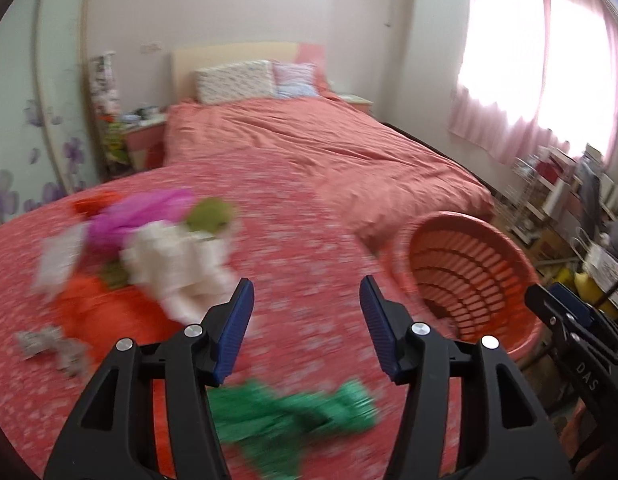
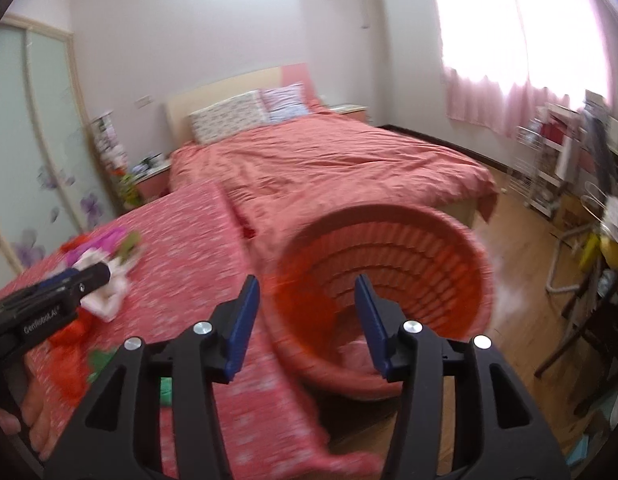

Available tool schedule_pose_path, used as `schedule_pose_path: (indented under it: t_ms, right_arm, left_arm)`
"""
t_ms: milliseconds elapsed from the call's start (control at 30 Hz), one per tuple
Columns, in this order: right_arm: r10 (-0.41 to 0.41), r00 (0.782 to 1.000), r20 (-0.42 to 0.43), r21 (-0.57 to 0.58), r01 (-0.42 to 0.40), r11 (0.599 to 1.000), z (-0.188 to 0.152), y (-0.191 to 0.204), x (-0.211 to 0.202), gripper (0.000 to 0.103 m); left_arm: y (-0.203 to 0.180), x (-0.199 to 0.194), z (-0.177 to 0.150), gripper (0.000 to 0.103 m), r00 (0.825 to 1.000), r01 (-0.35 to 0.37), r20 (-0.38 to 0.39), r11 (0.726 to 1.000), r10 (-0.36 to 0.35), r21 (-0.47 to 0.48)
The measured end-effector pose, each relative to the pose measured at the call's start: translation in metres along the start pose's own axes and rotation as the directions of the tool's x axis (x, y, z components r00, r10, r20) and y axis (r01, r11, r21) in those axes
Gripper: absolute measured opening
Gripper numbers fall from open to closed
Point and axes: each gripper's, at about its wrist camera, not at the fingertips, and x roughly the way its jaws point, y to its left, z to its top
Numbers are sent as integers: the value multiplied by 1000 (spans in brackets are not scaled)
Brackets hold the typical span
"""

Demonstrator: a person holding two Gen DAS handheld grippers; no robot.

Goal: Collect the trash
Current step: 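Grasp the green plastic bag with the right gripper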

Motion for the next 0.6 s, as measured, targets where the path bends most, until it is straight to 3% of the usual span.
schedule_pose_path:
  t_ms: [267,300,367,600]
  right_arm:
    - [134,986,-101,-134,-147,980,-42,87,12,49]
    - [144,983,-117,-144,-160,976,-48,96,15,49]
    - [160,976,-145,-156,-183,971,-57,112,21,49]
    - [172,968,-184,-186,-206,961,-72,146,31,49]
  left_arm:
    - [90,-30,-31,57,982,-184,6,976,186,-114]
    - [101,-32,-34,66,977,-212,7,968,215,-131]
    - [114,-39,-42,72,967,-246,19,956,252,-158]
    - [146,-42,-60,72,960,-275,-4,940,280,-201]
